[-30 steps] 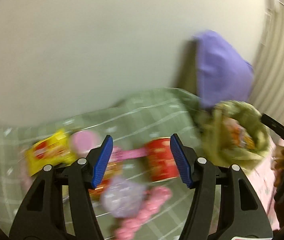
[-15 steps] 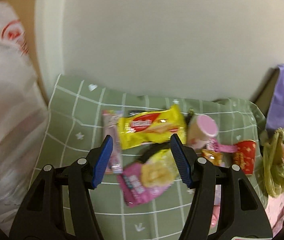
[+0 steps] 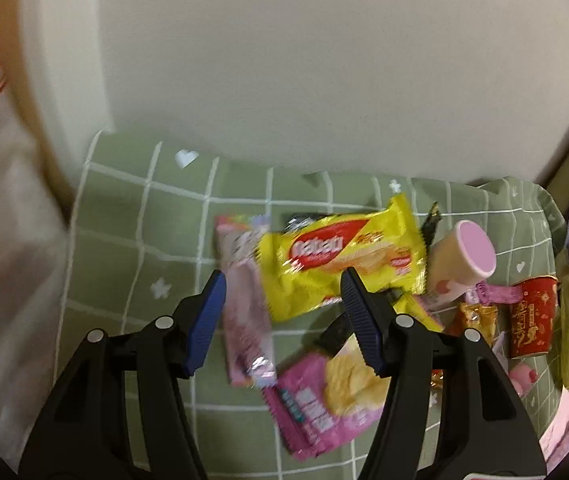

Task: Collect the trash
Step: 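Move both tools back over the remaining trash on the table, then grasp the pink candy stick with the left tool while the right tool grasps the clear packet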

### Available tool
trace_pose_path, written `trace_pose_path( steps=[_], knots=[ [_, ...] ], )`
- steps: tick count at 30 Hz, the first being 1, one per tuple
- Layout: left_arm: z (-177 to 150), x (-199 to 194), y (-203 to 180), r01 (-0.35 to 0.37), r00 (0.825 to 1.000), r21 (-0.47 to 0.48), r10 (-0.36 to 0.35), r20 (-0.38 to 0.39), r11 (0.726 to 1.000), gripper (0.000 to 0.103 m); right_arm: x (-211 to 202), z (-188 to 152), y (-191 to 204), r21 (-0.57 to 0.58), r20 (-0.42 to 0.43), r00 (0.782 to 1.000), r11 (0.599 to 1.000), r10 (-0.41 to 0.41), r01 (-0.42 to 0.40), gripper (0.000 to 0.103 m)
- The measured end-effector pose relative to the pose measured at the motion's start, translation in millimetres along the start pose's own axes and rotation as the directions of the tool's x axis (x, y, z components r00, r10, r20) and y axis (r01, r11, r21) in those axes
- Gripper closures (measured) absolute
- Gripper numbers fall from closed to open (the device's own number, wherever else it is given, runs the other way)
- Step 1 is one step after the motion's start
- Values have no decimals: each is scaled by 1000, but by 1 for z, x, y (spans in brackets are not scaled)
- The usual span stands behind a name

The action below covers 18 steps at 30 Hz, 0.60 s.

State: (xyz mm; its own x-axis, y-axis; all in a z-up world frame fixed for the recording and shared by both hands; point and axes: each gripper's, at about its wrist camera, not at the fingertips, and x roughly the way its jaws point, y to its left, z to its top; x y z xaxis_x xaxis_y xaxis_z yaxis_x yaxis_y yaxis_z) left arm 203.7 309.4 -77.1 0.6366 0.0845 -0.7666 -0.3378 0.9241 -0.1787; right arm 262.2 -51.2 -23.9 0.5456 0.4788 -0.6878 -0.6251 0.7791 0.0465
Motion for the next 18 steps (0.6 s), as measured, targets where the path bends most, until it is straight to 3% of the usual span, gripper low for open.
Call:
trace_pose_path(
  steps=[4, 7, 9, 12, 14, 18],
  knots=[
    [21, -2, -25, 80, 996, 156, -86, 30, 985, 46, 8, -2, 5, -35, -21, 1000, 999, 15, -16, 51],
    [40, 12, -40, 147, 989, 224, -148, -13, 963, 46, 15, -4, 4, -29, -46, 998, 999, 35, -36, 51],
    [46, 27, -46, 169, 985, 242, -155, -73, 955, 46, 17, -5, 1, -18, -53, 998, 999, 43, -44, 51],
    [43, 50, -51, 147, 983, 272, -109, -148, 951, 46, 16, -8, -4, -2, -54, 998, 999, 45, -45, 51],
    [36, 51, -49, 138, 980, 241, -98, -173, 961, 46, 15, -11, -8, 12, -54, 997, 999, 47, -46, 51],
    [18, 32, -41, 190, 969, 114, -168, -178, 975, 46, 15, -14, -12, 45, -55, 997, 997, 59, -57, 51]
  ],
)
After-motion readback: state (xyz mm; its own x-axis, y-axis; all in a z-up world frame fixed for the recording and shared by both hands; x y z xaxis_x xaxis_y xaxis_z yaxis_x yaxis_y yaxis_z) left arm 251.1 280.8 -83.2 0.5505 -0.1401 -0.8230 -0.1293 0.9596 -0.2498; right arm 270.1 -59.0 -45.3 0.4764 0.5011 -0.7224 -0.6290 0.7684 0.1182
